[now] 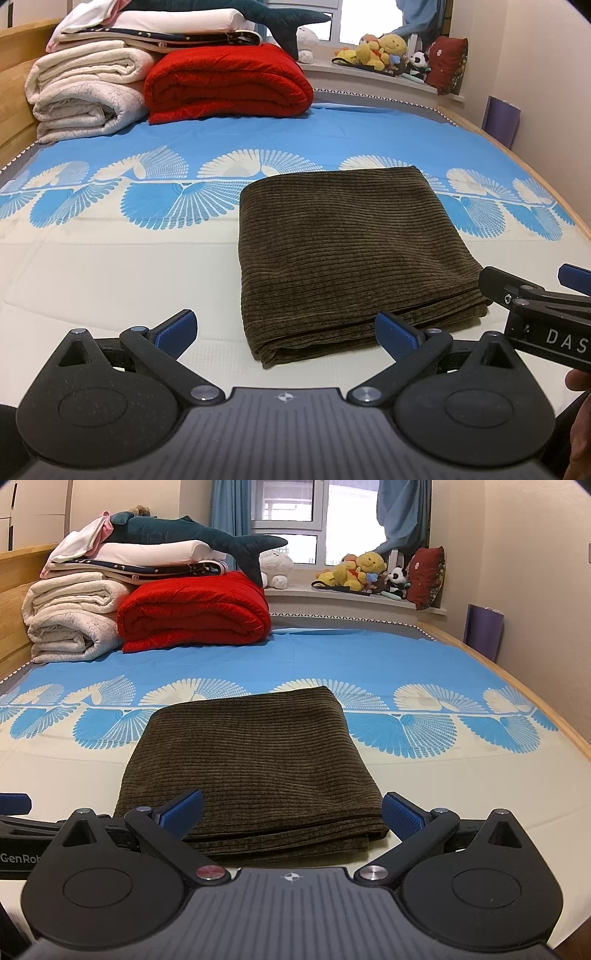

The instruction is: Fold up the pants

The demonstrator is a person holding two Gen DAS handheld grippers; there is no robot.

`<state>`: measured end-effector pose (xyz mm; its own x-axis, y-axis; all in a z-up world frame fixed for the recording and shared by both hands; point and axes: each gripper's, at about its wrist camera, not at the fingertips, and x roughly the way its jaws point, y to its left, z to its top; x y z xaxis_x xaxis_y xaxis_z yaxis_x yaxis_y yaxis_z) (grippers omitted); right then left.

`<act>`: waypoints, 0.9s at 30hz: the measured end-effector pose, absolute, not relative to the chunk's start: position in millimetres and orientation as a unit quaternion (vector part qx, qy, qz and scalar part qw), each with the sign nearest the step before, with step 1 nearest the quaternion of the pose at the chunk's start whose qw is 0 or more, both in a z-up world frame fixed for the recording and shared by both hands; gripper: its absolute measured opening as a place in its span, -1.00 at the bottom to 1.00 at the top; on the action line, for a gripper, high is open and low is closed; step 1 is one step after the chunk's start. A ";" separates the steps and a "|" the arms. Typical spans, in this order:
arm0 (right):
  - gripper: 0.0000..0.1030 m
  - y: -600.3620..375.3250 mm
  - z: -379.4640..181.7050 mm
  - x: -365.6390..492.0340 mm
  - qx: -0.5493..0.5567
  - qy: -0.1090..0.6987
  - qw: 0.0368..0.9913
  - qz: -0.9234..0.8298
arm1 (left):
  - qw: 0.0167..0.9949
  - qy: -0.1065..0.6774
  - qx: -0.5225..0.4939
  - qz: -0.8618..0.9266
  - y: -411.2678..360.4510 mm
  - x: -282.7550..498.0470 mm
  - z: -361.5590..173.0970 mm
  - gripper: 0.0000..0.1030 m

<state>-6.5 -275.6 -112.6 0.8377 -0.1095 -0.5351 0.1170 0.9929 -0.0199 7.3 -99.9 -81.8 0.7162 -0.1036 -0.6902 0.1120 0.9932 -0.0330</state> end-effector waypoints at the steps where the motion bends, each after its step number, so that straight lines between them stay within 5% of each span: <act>1: 0.98 -275.5 -112.4 -6.6 0.007 0.278 0.959 -0.060 | 0.926 0.372 0.005 -0.058 -99.9 7.2 -81.6 0.99; 27: 0.98 -274.6 -113.6 -6.9 0.007 0.279 0.959 -0.058 | 0.927 0.370 0.008 -0.058 -97.8 7.1 -82.1 0.99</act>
<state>-6.9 -274.6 -113.6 0.8380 -0.1081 -0.5349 0.1159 0.9931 -0.0190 7.1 -97.8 -82.1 0.7191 -0.1011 -0.6875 0.1123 0.9933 -0.0286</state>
